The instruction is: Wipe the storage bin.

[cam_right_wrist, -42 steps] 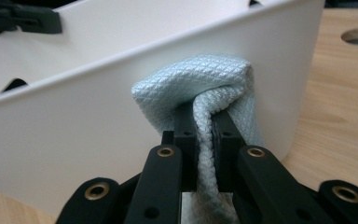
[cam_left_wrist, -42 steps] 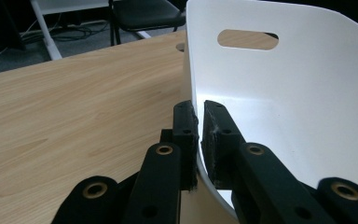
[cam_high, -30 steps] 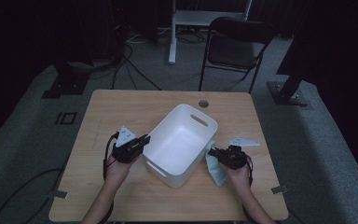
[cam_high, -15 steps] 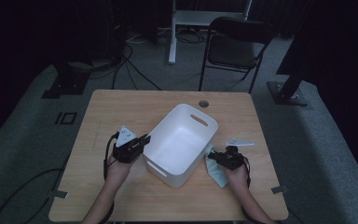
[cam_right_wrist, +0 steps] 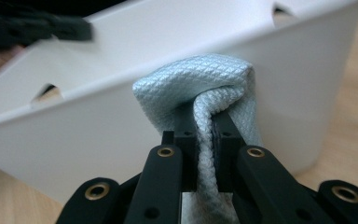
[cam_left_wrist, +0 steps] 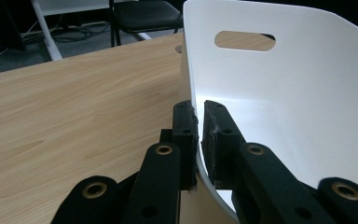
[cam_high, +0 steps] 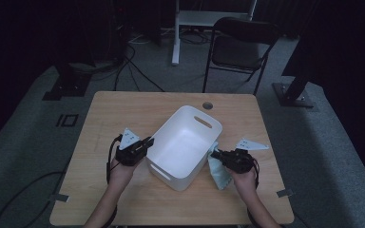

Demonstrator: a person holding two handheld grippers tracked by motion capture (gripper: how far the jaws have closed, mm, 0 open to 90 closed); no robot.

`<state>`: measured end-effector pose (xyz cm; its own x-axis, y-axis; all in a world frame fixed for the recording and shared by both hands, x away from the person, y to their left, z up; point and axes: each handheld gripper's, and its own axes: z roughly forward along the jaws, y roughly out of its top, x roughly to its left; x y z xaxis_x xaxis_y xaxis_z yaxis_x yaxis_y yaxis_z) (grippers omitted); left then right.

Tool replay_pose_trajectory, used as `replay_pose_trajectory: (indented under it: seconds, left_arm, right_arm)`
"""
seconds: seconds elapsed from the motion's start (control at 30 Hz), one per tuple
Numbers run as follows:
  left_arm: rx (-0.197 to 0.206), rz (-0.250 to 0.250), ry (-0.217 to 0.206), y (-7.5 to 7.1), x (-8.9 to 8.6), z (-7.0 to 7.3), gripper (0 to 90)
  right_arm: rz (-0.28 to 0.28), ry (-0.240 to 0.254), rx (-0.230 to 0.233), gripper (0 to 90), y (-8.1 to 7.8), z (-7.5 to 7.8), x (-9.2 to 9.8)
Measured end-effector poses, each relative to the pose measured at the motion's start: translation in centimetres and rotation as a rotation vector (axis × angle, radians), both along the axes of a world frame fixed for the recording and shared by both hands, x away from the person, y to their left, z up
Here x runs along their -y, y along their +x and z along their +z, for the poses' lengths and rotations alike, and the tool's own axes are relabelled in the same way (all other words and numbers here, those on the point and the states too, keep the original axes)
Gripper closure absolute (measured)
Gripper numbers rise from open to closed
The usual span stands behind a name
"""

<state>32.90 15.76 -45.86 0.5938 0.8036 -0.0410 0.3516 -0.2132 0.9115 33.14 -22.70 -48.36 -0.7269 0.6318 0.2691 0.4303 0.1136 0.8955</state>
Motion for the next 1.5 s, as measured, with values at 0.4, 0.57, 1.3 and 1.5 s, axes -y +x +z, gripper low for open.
replay_pose_trajectory:
  seconds: [0.4, 0.57, 1.3, 1.5]
  left_arm:
    - [-0.003, -0.01, 0.0, 0.1, 0.1, 0.0, 83.8]
    - [-0.004, -0.01, -0.002, 0.1, 0.2, -0.1, 83.8]
    - [-0.003, -0.005, 0.007, 0.0, 0.6, -0.1, 83.7]
    - [0.003, 0.02, 0.023, 0.0, 0.9, -0.1, 84.1]
  right_arm:
    - [-0.014, -0.022, -0.01, 84.0, 0.2, -0.3, 0.0]
    - [-0.014, -0.038, -0.043, 84.0, 0.4, -1.2, 0.0]
    - [-0.059, -0.121, -0.188, 84.1, 2.7, -5.8, 0.1]
    - [-0.037, -0.119, -0.15, 84.3, 1.8, -4.1, -0.2]
